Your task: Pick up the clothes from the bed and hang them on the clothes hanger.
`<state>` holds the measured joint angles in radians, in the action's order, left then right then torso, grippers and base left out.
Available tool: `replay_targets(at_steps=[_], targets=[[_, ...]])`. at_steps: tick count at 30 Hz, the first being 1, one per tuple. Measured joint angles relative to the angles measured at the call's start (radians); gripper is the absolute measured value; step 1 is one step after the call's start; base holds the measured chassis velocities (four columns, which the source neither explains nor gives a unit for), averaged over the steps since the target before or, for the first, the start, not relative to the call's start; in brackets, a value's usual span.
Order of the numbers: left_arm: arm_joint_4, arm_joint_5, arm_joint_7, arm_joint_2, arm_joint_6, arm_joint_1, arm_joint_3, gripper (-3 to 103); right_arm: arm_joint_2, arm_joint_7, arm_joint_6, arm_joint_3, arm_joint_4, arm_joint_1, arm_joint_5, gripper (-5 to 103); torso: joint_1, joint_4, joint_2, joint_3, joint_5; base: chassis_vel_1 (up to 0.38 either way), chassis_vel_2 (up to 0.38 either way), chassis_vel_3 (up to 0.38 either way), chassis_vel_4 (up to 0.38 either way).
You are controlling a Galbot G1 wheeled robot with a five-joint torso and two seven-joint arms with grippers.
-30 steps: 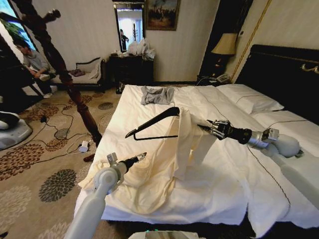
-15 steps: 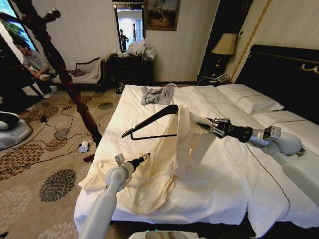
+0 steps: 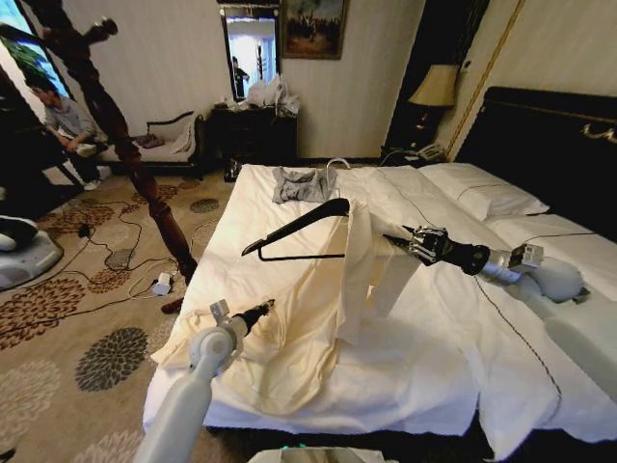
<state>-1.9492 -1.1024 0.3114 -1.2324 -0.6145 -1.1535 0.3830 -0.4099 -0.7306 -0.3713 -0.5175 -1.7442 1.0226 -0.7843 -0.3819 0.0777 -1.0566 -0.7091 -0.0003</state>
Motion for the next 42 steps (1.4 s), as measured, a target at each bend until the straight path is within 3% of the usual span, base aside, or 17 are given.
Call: replay_targets(at_steps=[4,11,18,22,32,42], targets=[[-0.026,-0.027,-0.038,0.052,0.009,0.016,0.059,1,-0.012,0.044,0.015,0.002,0.007,0.012,0.073,18,0.000,0.0000,0.000,0.000,0.0001,0.000,0.000,0.000,0.000],[-0.057,-0.242,-0.042,0.199,0.030,0.144,0.203,1,-0.041,0.070,0.034,0.026,-0.018,0.019,0.169,18,0.000,-0.0002,0.000,0.000,0.0000,0.000,0.000,0.000,0.000],[-0.072,-0.383,0.002,0.304,0.042,0.311,0.203,1,-0.063,0.075,0.044,0.043,-0.047,0.024,0.234,18,0.000,0.0000,0.000,0.000,-0.0001,0.000,0.000,0.000,0.000],[-0.131,-0.477,0.037,0.354,0.040,0.440,0.167,1,-0.094,0.134,0.083,0.058,-0.052,0.028,0.304,18,0.000,0.0003,0.000,0.000,0.0004,0.000,0.000,0.000,0.000],[-0.237,-0.554,0.071,0.385,0.019,0.544,0.105,1,-0.160,0.334,0.152,0.137,-0.026,-0.019,0.400,18,0.000,-0.0001,0.000,0.000,0.0002,0.000,0.000,0.000,0.000],[-0.281,-0.547,0.030,0.415,0.018,0.553,0.043,1,-0.195,0.338,0.117,0.225,-0.081,-0.053,0.350,18,0.000,-0.0002,0.000,0.000,0.0001,0.000,0.000,0.000,0.000]])
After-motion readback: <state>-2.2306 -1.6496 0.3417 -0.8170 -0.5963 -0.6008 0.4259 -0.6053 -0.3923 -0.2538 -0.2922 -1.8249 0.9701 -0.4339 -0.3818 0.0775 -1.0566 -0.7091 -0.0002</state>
